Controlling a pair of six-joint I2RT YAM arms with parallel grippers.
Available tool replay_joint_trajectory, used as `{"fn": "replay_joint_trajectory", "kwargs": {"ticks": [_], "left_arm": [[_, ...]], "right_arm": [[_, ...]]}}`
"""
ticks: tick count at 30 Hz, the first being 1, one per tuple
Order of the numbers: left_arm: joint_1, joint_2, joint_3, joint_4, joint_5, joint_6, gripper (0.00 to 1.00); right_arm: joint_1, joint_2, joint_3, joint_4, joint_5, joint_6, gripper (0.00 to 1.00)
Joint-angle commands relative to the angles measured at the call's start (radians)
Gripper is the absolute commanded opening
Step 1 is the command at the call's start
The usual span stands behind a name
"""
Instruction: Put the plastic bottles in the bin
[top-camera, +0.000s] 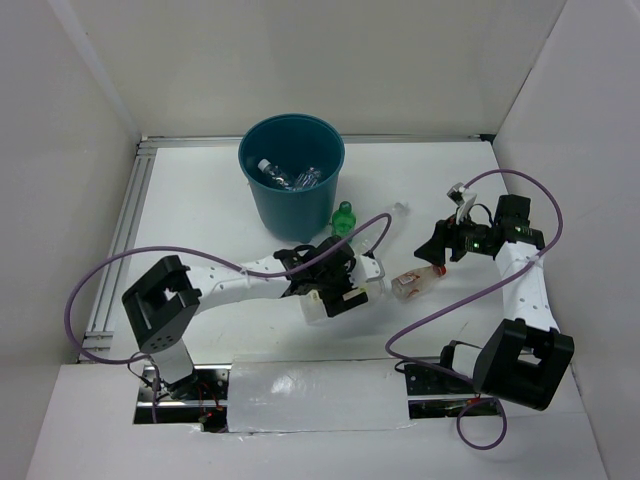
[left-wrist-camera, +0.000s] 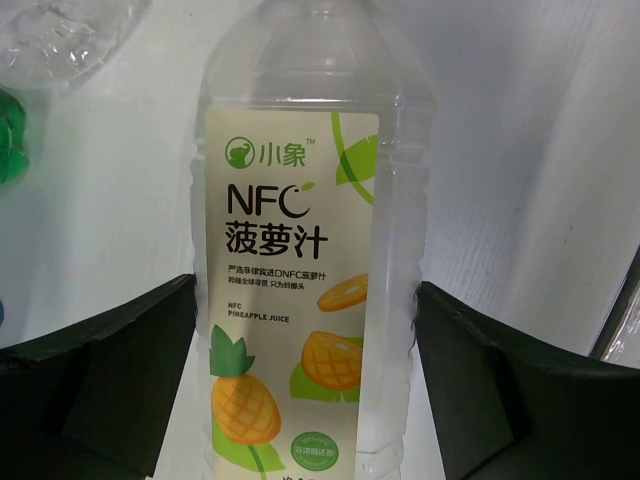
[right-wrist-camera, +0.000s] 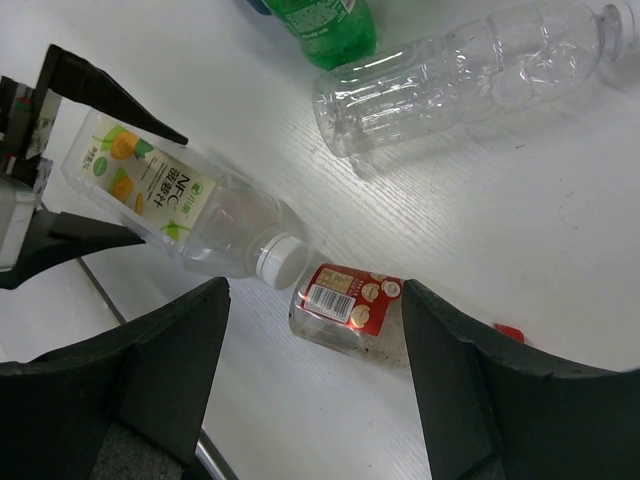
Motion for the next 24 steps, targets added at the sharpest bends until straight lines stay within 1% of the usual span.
{"fn": "replay_joint_trajectory", "kwargs": {"ticks": [1,2,5,9,10,12,13,14,15,16,19,20,22,23,24], "left_arm": [[0.001,0.035,0.021,0.005,0.040,-0.014,0.96],[0.001,0.035,0.021,0.005,0.053,-0.014,0.92],[0.001,0.035,0.030,-0.004,0.063,-0.023,0.87],[0.001,0.035,0.021,-0.004,0.073,-0.035,0.72],[0.001,0.035,0.021,-0.004,0.073,-0.035,0.61],[0.010,0.017,0.021,-0.004,0.073,-0.049,0.49],[0.010,0.016,0.021,-0.004,0.083,-0.060,0.41],[0.010,0.016,0.030,-0.004,0.092,-0.060,0.20],[0.010,0.006,0.030,-0.013,0.093,-0.074,0.04],[0.010,-0.011,0.030,-0.013,0.093,-0.084,0.00],[0.010,-0.066,0.040,-0.013,0.103,-0.110,0.00],[0.010,-0.113,0.040,-0.013,0.103,-0.121,0.00],[0.010,-0.160,0.053,-0.024,0.094,-0.133,0.00],[0.010,-0.201,0.072,-0.042,0.094,-0.133,0.00],[0.010,-0.221,0.095,-0.052,0.085,-0.146,0.00]], "right_arm": [[-0.006,-0.026,-0.001,-0.023,-0.031,-0.016,0.77],[-0.006,-0.035,-0.001,-0.023,-0.031,-0.016,0.77],[-0.006,-0.035,-0.001,-0.023,-0.031,-0.016,0.77],[-0.006,-0.035,-0.001,-0.023,-0.031,-0.016,0.77],[-0.006,-0.035,-0.001,-0.023,-0.031,-0.016,0.77],[-0.006,-0.035,-0.001,-0.023,-0.031,-0.016,0.77],[-0.006,-0.035,-0.001,-0.023,-0.031,-0.016,0.77],[-0.006,-0.035,-0.001,-0.023,-0.031,-0.016,0.77],[-0.015,-0.035,-0.001,-0.023,-0.031,-0.016,0.77],[-0.015,-0.035,-0.001,-0.023,-0.031,-0.016,0.75],[-0.024,-0.035,0.008,-0.032,-0.040,-0.016,0.69],[-0.038,-0.044,0.008,-0.032,-0.040,-0.016,0.66],[-0.050,-0.045,0.017,-0.041,-0.054,-0.016,0.60],[-0.061,-0.045,0.028,-0.050,-0.066,-0.027,0.52],[-0.061,-0.045,0.028,-0.050,-0.066,-0.027,0.46]]}}
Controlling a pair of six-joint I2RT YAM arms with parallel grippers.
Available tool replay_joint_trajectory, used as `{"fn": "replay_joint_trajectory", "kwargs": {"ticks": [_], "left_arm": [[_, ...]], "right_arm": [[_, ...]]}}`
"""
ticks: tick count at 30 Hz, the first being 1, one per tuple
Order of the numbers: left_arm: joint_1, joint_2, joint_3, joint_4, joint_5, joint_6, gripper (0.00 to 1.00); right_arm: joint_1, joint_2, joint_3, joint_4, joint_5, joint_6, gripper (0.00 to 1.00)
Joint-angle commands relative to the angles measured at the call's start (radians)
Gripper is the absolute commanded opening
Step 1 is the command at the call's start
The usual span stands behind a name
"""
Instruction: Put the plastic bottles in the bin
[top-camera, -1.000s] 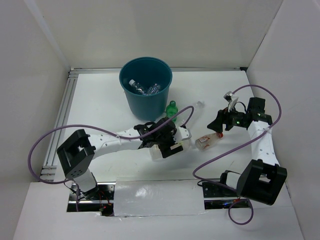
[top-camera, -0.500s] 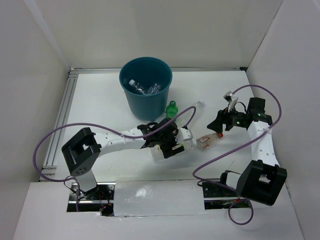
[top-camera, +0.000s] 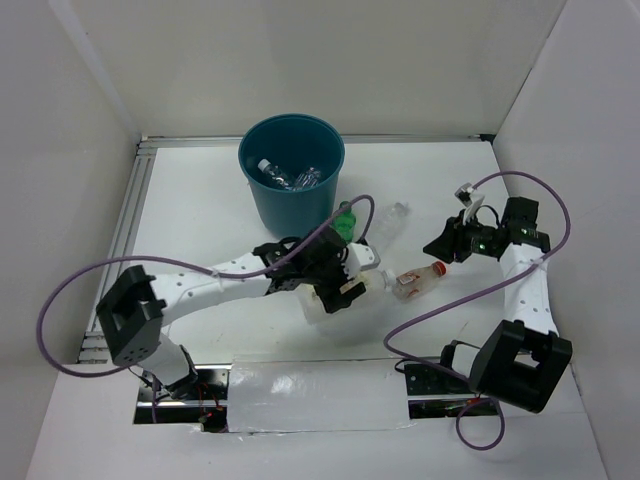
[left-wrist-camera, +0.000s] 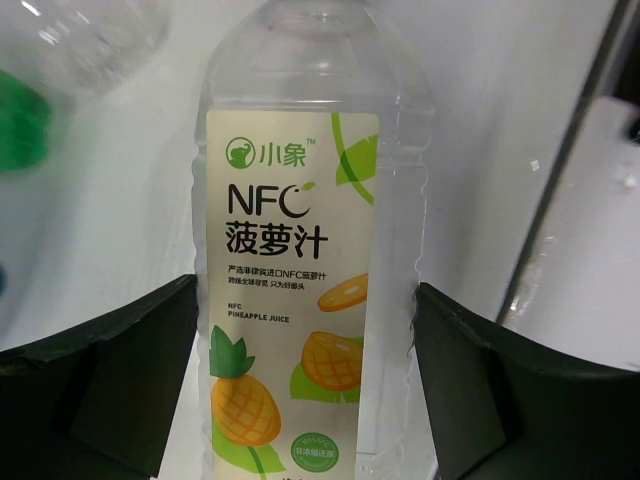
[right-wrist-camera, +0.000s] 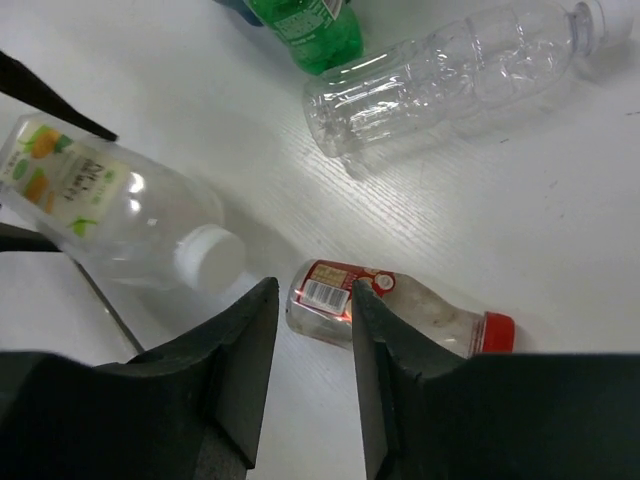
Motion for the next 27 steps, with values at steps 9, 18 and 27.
{"fn": "replay_joint_trajectory", "kwargs": {"ticks": [9,18,27], "left_arm": [[0.001,-0.294,0.283,0.017,-0.035,-0.073,0.00],[0.145,-0.339,0.275,0.479,-0.334,0.009,0.00],[0.400,-0.132,0.395,0.570,-0.501,-0.102,0.00]], "right_arm": [[-0.032,0.009,0.037,-0.067,-0.076,-0.052,0.16],[-0.032,0.009,0.028,-0.067,-0.076,-0.072,0.16],[-0.032,-0.009,0.028,-0.079,-0.054,-0.104,0.33]]}}
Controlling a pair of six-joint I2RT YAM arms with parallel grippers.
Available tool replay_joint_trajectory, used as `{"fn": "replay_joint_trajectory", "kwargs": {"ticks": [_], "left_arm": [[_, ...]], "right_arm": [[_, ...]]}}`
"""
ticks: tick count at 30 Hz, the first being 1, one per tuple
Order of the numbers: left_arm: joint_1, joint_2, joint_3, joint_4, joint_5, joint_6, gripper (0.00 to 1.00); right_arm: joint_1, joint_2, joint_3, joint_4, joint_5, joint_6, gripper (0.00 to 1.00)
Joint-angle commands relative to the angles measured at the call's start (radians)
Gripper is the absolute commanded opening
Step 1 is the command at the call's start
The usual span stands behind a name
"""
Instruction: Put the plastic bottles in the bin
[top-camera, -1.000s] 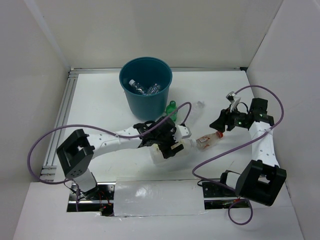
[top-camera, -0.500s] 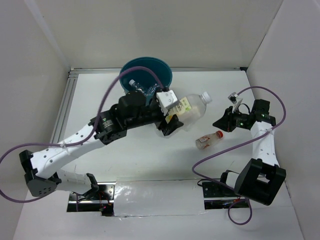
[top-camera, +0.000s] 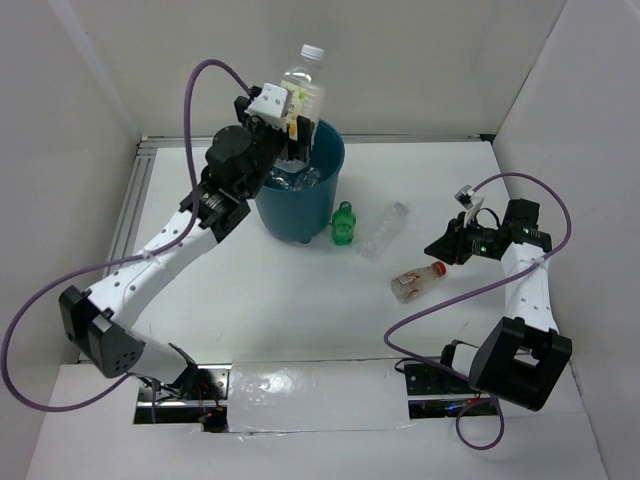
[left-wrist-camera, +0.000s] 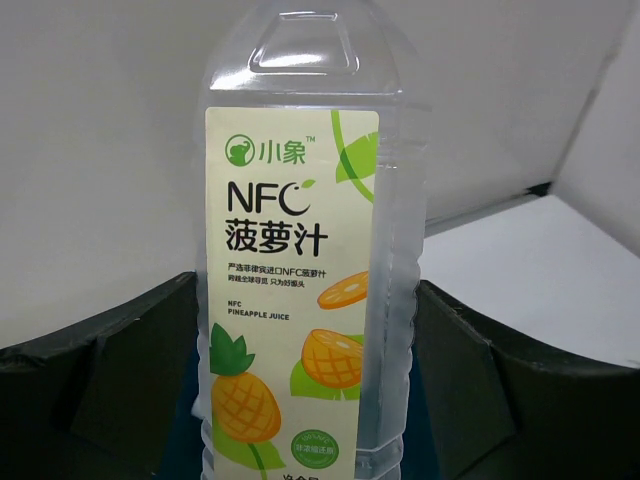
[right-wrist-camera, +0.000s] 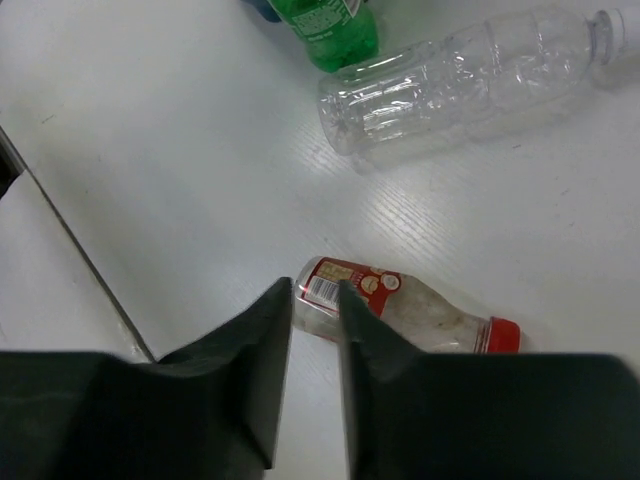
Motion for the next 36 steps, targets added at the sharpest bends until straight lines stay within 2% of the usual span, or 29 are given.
{"fn": "replay_joint_trajectory", "kwargs": {"ticks": [1,2,3,4,5,7,9,10,13,14,18,22,23,28,33,36], "left_arm": [[0.061,0.072,0.081,0.083,-0.086,-0.041,0.01],[0.071,0.086,0.081,0.083,-0.086,-0.041,0.03],[0.084,0.108,0.081,0.072,-0.086,-0.041,0.07],[0.085,0.108,0.081,0.072,-0.086,-0.041,0.11],[0.094,0.120,0.069,0.072,-0.095,-0.051,0.31],[0.094,0.134,0.069,0.072,-0.130,-0.052,0.57],[0.094,0.149,0.102,0.043,-0.161,-0.052,0.99],[0.094,0.161,0.118,0.029,-0.161,-0.052,1.00],[0.083,0.146,0.141,0.018,-0.161,-0.052,1.00],[0.072,0.134,0.141,0.018,-0.149,-0.052,1.00],[-0.006,0.036,0.077,0.061,-0.158,0.049,1.00],[-0.029,-0.030,0.009,0.093,-0.199,0.080,1.00],[-0.020,-0.030,0.009,0.056,-0.209,0.080,1.00],[-0.050,-0.119,-0.067,0.018,-0.172,0.004,1.00],[-0.222,-0.270,-0.228,-0.040,-0.181,-0.059,1.00],[-0.340,-0.366,-0.336,-0.103,-0.247,-0.108,1.00]], "right_arm": [[-0.007,-0.019,0.026,-0.023,0.006,-0.026,0.41],[-0.007,-0.019,0.026,-0.014,0.006,-0.026,0.48],[-0.007,-0.019,0.026,-0.002,0.015,-0.026,0.61],[-0.007,-0.019,0.035,0.007,0.015,-0.002,0.66],[0.002,-0.005,0.035,0.008,0.015,0.009,0.70],[0.034,0.021,0.035,0.075,0.059,0.108,0.75],[0.098,0.049,0.055,0.109,0.088,0.178,0.76],[0.120,0.082,0.055,0.168,0.119,0.295,0.76],[0.191,0.142,0.069,0.274,0.160,0.501,0.76],[0.205,0.189,0.081,0.344,0.194,0.629,0.76],[0.278,0.315,0.147,0.452,0.341,0.901,0.78],[0.314,0.400,0.178,0.501,0.423,1.028,0.88],[0.326,0.414,0.178,0.536,0.450,1.063,0.99],[0.384,0.499,0.199,0.572,0.535,1.108,1.00],[0.424,0.627,0.245,0.618,0.610,1.172,1.00],[0.446,0.688,0.294,0.609,0.679,1.220,1.00]]}}
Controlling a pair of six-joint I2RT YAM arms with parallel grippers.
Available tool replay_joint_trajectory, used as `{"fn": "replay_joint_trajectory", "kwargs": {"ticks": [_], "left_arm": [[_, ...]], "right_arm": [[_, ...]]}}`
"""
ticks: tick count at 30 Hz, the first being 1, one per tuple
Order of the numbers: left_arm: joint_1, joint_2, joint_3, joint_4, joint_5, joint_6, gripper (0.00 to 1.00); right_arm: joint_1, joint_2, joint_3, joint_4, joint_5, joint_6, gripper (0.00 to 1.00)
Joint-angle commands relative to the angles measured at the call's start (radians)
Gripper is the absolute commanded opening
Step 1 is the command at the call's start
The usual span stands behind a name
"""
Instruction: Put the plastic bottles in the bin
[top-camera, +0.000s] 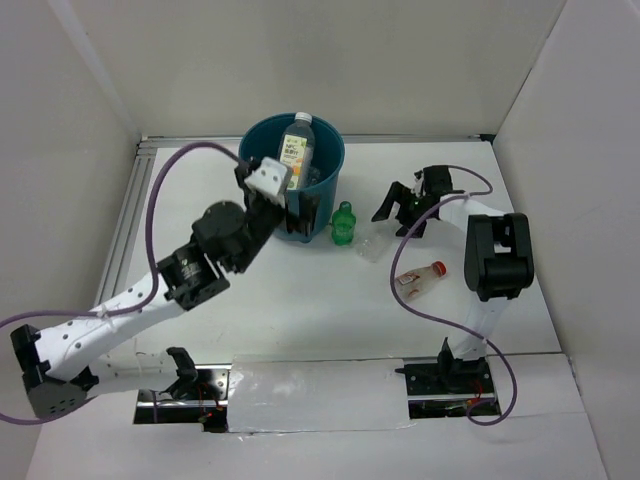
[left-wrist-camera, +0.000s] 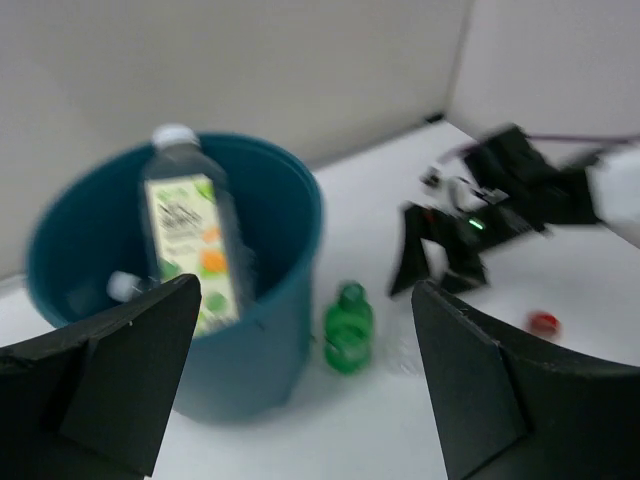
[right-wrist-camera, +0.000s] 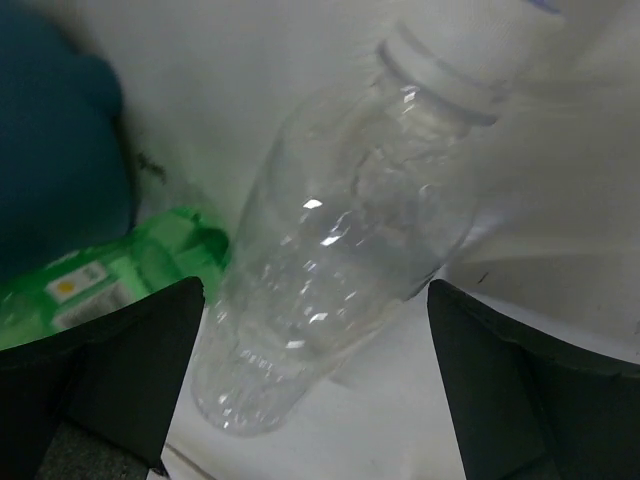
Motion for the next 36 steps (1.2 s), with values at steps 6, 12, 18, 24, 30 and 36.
{"fn": "replay_joint_trajectory", "kwargs": {"ticks": [6,12,18,24,30,36], "left_arm": [[-0.222,-0.226,-0.213,-0.153,-0.200,-0.228,1.00],[-0.222,-0.322,-0.370,-0.278,-0.160,-0.440,1.00],[-0.222,-0.394,-0.529,-0.321,-0.090,-0.578,0.98],[-0.222,-0.447,-0.602,-0.309,-0.090,-0.617,0.98],[-0.222,-0.487,-0.631,-0.300,-0.090,-0.629,0.98],[-0.222,-0.539,-0.661,-0.309,-0.070,-0.658,0.97]], "right_arm": [[0.036,0.123,0.103,-0.015,0.215,0.086,0.79],[-0.032,0.042,0.097,-0.017,0.143,0.040,0.41],[-0.085,-0.079,0.364,-0.093,-0.024,-0.172,0.20],[0.005,-0.101,0.730,-0.064,-0.174,-0.319,0.17],[0.217,-0.014,0.929,-0.020,-0.179,-0.373,0.17],[0.357,0.089,1.019,-0.034,-0.059,-0.394,0.17]]}}
